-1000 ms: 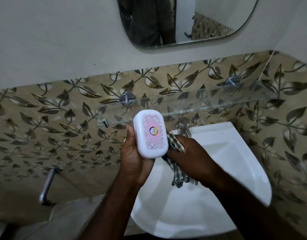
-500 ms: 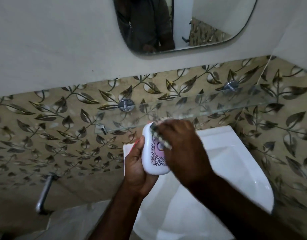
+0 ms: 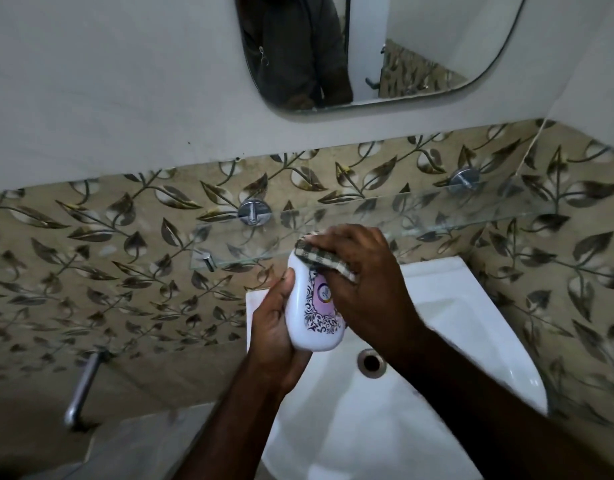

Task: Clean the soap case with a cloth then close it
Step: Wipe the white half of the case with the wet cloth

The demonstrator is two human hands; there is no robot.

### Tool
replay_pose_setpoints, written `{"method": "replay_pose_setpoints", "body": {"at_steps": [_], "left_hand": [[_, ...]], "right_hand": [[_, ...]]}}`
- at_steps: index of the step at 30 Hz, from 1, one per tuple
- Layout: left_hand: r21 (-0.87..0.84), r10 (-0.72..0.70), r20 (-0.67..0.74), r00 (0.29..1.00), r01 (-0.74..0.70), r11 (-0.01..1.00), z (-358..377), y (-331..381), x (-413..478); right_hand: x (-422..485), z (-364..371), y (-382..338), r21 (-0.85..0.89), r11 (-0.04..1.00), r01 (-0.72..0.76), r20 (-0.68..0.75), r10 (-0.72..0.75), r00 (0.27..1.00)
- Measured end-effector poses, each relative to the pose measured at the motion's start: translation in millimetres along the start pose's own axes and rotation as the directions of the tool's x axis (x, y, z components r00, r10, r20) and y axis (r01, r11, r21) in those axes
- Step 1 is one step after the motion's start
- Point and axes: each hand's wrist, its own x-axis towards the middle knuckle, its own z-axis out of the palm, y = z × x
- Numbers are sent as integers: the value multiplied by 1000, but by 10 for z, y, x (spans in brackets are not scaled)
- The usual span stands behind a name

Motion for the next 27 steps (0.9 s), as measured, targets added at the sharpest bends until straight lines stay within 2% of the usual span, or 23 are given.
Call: {"method": "replay_pose_setpoints", "body": {"at_steps": [1,3,6,8,11,14,17,20,23,27], "left_hand": [[15,3,-21,1000,-2,1000,2,-15,4],[-39,-6,-57,998,4,999,-7,-12,8],[-73,-31,-25,999,29,997,-6,47,-4],[-89,-8,-27,1000,6,996,-12,73,10],[-134,33,-48,998,-39,990,22,91,58],[-57,30,-79,996,-34,998,94,171,84],[-21,60,-109,992,-63,998,131,286,103],[-8,100,-118,988,-101,995,109,378,123],[-44,55,-80,995,-59,997,165,351,111],[-59,37,-65,997,-41,997,199,229,97]], "right_hand": [[-35,-15,-2,-5,1000,-23,-26,23,999],[-213,-3,-42,-19,999,32,-31,-33,999],[-502,100,-208,-7,984,177,76,-176,981],[-438,134,-235,41,976,213,106,-217,971],[-158,107,-166,104,985,137,19,-139,990],[-72,103,-87,135,991,-8,-38,13,999],[-314,125,-117,261,953,-155,-35,169,985],[-545,126,-275,330,940,-91,49,79,996],[-303,103,-315,236,972,3,49,-15,999],[26,23,-129,190,980,-60,-48,70,996]]}}
